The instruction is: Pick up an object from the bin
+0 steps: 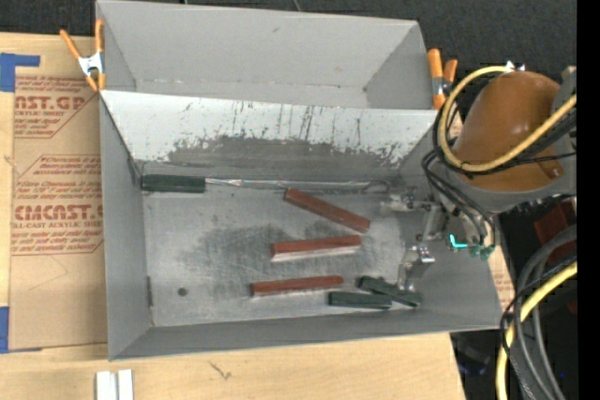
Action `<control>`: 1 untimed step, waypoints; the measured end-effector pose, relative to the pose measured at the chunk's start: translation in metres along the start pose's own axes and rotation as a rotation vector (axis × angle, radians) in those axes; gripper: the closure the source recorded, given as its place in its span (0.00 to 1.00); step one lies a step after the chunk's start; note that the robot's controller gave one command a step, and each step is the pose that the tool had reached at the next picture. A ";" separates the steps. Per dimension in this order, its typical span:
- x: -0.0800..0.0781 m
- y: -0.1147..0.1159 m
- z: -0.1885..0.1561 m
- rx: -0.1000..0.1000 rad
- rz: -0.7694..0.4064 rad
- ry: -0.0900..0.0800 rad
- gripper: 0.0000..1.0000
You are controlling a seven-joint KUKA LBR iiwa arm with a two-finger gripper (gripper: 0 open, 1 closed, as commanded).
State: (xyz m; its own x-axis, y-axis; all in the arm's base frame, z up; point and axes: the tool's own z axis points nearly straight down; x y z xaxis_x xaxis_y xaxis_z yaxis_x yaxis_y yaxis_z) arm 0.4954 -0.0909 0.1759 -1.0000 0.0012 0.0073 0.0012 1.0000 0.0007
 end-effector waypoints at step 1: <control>-0.002 0.000 -0.004 0.001 -0.001 -0.008 0.00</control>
Offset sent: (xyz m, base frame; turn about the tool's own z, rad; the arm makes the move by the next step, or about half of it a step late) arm -0.0060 0.0199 -0.1059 0.1371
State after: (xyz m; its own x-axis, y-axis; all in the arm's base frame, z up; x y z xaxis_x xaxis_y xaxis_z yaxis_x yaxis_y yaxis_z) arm 0.4973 -0.0906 0.1800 -1.0000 -0.0001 -0.0005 -0.0001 1.0000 -0.0004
